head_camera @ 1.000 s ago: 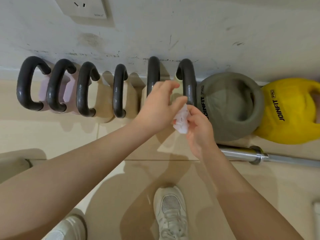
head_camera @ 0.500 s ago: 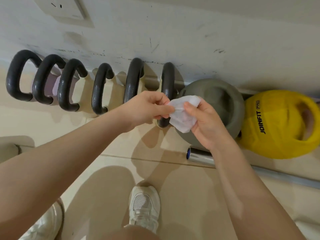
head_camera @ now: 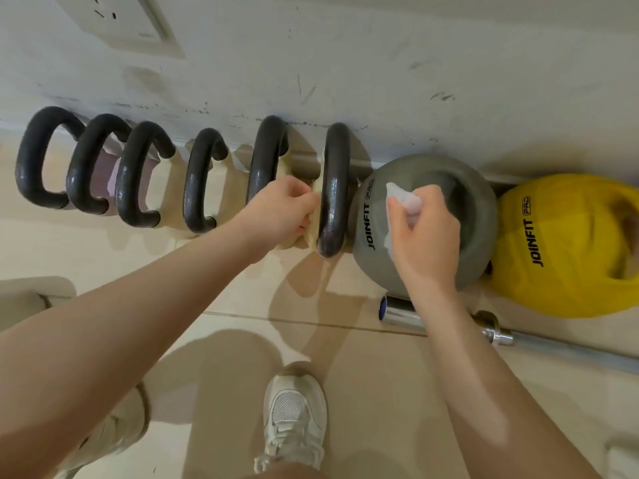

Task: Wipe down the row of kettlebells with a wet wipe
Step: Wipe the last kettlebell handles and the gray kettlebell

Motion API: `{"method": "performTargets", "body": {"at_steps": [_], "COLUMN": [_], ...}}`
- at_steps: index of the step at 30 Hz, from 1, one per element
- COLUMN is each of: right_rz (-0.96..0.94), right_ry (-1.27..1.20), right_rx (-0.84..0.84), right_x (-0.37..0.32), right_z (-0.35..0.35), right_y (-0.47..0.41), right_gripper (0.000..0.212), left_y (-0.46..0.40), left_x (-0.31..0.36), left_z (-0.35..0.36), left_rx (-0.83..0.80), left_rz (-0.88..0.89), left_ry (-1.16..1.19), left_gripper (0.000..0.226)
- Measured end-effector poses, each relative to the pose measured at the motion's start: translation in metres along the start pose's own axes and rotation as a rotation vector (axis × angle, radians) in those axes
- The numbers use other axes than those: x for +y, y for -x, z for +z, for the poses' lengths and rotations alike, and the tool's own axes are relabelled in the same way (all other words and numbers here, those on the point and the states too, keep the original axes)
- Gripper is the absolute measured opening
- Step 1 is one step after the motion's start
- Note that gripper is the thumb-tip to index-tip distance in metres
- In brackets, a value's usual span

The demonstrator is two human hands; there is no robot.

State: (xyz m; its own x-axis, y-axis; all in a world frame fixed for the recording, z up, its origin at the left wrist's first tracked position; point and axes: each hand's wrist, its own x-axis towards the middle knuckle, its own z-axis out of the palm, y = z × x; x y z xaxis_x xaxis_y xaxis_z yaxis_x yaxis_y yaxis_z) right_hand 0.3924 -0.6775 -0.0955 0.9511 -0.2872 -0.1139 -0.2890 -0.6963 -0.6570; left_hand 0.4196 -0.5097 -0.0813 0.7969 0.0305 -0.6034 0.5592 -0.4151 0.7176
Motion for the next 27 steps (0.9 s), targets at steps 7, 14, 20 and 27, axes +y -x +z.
{"method": "performTargets", "body": {"at_steps": [7, 14, 20, 27], "right_rz": [0.222, 0.196, 0.194, 0.284], "right_ry": [-0.574, -0.756, -0.448, -0.383], "right_rx": [-0.321, -0.218, 0.004, -0.255], "right_x": [-0.042, -0.022, -0.035, -0.04], "right_z": [0.025, 0.044, 0.074, 0.074], "right_y": [0.023, 0.022, -0.011, 0.001], "right_gripper": [0.034, 0.029, 0.024, 0.03], "left_y": [-0.019, -0.03, -0.035, -0.038], "left_x": [0.006, 0.003, -0.001, -0.004], "left_z": [0.004, -0.009, -0.009, -0.007], "left_rx": [-0.085, -0.203, -0.181, -0.251], "left_rz": [-0.107, -0.248, -0.239, -0.226], "left_ry": [0.052, 0.248, 0.225, 0.299], "left_gripper": [0.018, 0.031, 0.049, 0.06]}}
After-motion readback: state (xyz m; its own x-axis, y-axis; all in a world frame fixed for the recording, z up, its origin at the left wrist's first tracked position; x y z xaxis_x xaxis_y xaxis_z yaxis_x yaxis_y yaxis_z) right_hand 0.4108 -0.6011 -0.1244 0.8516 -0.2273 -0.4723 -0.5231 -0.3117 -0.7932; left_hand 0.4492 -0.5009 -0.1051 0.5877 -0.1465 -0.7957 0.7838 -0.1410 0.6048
